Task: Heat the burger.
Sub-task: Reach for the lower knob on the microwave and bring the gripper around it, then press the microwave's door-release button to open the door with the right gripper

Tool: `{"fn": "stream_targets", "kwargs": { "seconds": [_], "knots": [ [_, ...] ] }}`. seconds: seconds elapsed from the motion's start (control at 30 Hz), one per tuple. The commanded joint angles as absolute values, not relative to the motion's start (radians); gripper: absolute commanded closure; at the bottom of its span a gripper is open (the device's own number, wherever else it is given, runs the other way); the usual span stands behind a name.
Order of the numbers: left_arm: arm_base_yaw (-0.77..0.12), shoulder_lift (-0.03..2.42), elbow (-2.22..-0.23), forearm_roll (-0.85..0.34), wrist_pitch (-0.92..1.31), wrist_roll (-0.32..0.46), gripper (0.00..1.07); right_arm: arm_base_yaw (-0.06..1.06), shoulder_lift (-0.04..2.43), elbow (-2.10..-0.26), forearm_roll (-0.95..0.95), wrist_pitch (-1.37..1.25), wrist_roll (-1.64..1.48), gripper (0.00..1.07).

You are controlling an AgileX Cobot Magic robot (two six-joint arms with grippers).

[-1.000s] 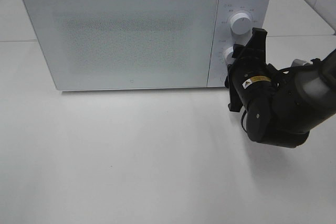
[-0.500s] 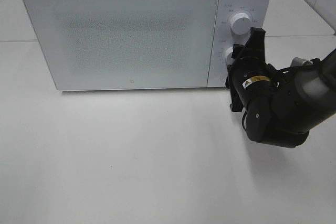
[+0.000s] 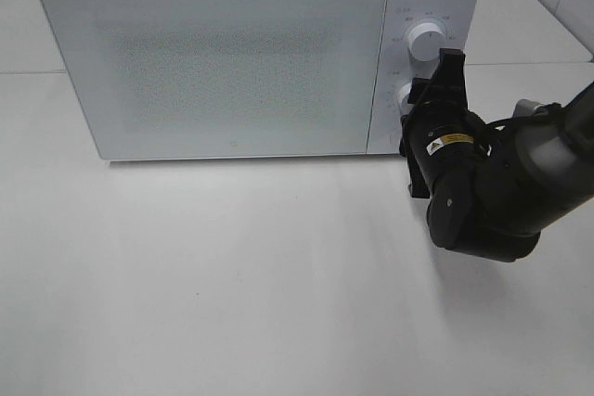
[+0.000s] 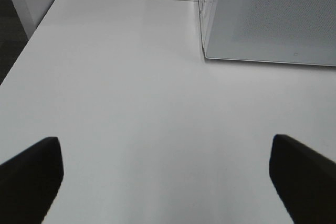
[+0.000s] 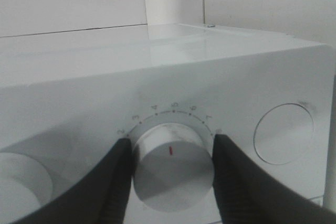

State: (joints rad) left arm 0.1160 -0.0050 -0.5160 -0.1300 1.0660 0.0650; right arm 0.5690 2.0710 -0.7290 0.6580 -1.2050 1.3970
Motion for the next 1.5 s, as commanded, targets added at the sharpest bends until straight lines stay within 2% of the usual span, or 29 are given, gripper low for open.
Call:
{"fn": "stream_targets", "kwargs": {
  "seconds": [0.03, 0.33, 0.47, 0.6, 0.7, 0.77, 1.1, 1.23, 1.5],
  "knots": [
    [0.113, -0.016, -0.515, -0.129, 1.068, 0.058, 0.08, 0.567, 2.066, -0.757, 0.626, -1.433, 1.372, 0.73],
    [0.113, -0.016, -0.515, -0.129, 1.068, 0.058, 0.08, 0.567, 2.066, -0.757, 0.688, -1.433, 1.369, 0.69],
    [0.113, -0.016, -0.515, -0.129, 1.068, 0.058, 0.08, 0.567, 2.064, -0.757, 0.693, -1.433, 1.349, 0.62],
    [0.113, -0.016, -0.515, -0.129, 1.068, 0.058, 0.08, 0.567, 2.063, -0.753, 0.702, -1.435, 1.341, 0.5],
    [0.113, -0.016, -0.515, -0.129, 1.068, 0.058, 0.08, 0.567, 2.063, -0.753, 0.7, -1.435, 1.337, 0.49],
    [0.113, -0.016, -0.515, -0.129, 1.068, 0.058, 0.08, 0.568, 2.063, -0.751, 0.688, -1.435, 1.336, 0.42],
    [0.113, -0.016, -0.515, -0.129, 1.068, 0.058, 0.08, 0.57, 2.008, -0.659, 0.598, -1.433, 1.334, 0.41],
    [0.113, -0.016, -0.515, -0.129, 1.068, 0.058, 0.08, 0.57, 1.968, -0.565, 0.469, -1.433, 1.34, 0.41],
    [0.113, -0.016, -0.515, -0.129, 1.068, 0.058, 0.08, 0.57, 1.853, -0.433, 0.36, -1.414, 1.306, 0.41]
  ]
}}
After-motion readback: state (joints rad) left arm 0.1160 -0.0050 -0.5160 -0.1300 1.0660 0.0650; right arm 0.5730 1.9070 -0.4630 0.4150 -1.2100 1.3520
